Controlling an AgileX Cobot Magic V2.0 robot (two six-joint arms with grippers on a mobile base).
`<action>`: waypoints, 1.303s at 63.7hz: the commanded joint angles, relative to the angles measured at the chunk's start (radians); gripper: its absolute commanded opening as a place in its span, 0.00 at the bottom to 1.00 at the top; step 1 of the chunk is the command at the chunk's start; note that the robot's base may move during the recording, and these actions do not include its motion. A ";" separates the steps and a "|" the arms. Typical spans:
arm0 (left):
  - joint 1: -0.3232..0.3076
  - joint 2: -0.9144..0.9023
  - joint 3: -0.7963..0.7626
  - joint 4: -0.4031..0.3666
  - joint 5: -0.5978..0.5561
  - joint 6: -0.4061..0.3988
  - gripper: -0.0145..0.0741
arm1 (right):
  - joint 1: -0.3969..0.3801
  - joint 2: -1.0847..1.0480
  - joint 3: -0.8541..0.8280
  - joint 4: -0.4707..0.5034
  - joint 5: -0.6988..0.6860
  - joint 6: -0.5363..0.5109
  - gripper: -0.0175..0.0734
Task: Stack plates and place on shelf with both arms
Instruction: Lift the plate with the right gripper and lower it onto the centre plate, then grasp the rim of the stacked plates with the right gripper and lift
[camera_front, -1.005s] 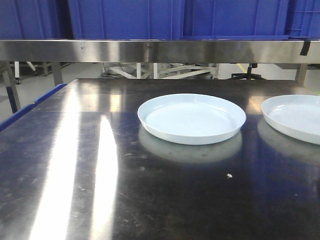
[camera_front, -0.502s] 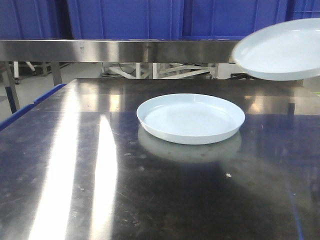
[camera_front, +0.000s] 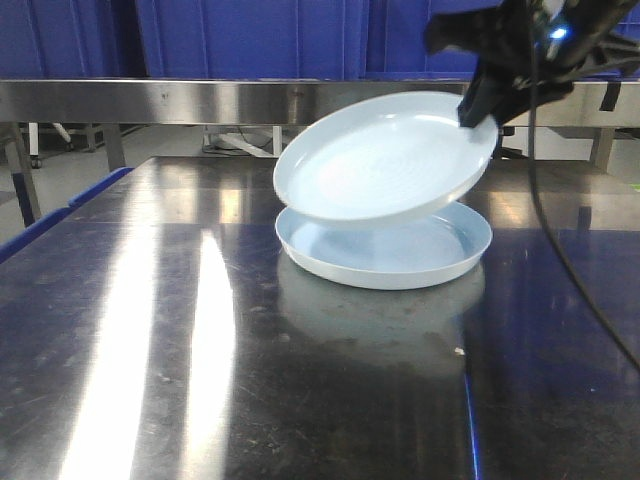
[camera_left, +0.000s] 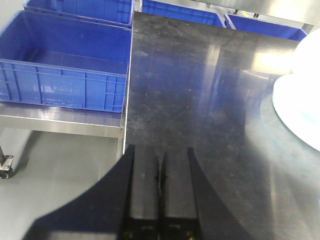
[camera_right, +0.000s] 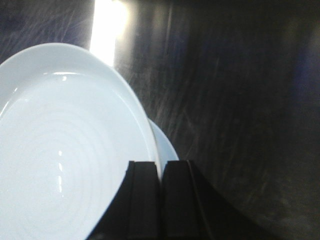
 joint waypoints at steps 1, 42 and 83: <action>0.002 0.001 -0.030 -0.009 -0.080 -0.008 0.27 | 0.006 -0.010 -0.038 -0.004 -0.078 -0.005 0.27; 0.002 0.001 -0.030 -0.009 -0.080 -0.008 0.27 | 0.011 0.130 -0.038 0.013 0.028 -0.005 0.68; 0.002 0.001 -0.030 -0.009 -0.080 -0.008 0.27 | -0.002 -0.036 -0.033 0.013 -0.112 -0.005 0.25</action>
